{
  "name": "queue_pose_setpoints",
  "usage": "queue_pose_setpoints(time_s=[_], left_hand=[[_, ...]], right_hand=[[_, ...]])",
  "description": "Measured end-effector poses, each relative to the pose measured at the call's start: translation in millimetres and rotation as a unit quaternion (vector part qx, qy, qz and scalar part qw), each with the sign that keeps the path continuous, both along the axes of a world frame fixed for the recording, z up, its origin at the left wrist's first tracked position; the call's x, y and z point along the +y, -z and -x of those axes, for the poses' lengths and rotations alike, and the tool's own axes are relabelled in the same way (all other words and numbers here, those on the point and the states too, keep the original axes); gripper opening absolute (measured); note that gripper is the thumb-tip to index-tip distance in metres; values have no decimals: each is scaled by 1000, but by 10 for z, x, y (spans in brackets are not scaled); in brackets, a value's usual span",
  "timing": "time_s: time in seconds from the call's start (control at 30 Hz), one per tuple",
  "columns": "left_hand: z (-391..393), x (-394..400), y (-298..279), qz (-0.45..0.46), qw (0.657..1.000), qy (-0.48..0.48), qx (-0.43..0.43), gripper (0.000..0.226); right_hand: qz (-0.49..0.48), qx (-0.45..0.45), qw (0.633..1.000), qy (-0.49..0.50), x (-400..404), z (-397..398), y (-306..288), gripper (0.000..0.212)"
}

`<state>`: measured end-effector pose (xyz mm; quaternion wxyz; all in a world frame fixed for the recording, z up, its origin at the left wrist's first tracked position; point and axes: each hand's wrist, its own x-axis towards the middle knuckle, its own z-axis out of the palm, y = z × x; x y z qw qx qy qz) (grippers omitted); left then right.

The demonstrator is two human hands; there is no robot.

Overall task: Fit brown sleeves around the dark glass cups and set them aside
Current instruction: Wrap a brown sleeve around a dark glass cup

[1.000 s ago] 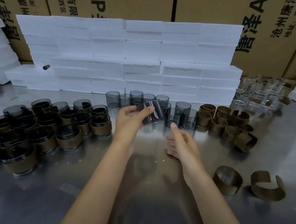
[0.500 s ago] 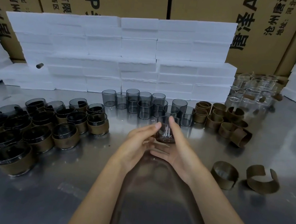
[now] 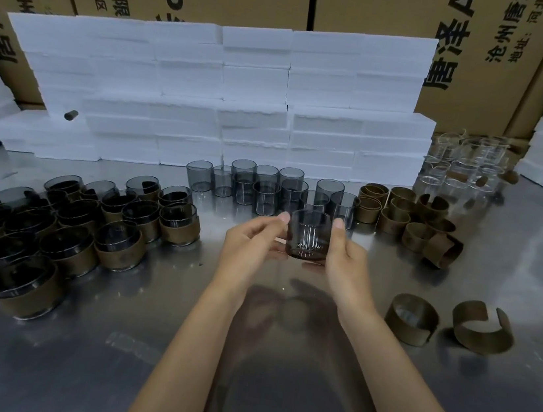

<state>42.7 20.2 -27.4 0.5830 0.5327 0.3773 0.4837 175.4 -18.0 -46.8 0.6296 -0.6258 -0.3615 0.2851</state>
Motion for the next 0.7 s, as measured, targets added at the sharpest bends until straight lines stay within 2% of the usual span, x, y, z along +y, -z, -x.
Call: queue_pose_setpoints(time_s=[0.13,0.17,0.23,0.3,0.33,0.37,0.43,0.53,0.7], left_hand=[[-32,-25,2,-16,999,32,35,48],[-55,-50,9,-16,998,55,38,54],[-95,-92,30,-5,993,109,32,57],[-111,-103,39,-13,991,124,41,44],[-108,-122,15,-17,992,115,54,42],[-107,-124,8,-18,992,104,67,49],[-112,-91,42,-4,992,95,78,68],[-118,-125,2,-2,991,109,84,39],[-90,-92,29,26,993,109,29,68]], right_hand=[[-62,-24,998,-4,-53,33,-47,40],[-65,-7,998,-15,-66,54,-63,43],[-40,67,995,-63,-87,83,-84,70],[2,136,981,-134,-101,100,-96,97],[20,146,977,-157,-104,102,-96,103],[29,144,975,-165,-104,100,-88,104],[26,134,979,-154,-99,99,-76,94],[8,119,983,-140,-94,99,-69,80],[1,97,990,-100,-71,101,-80,68]])
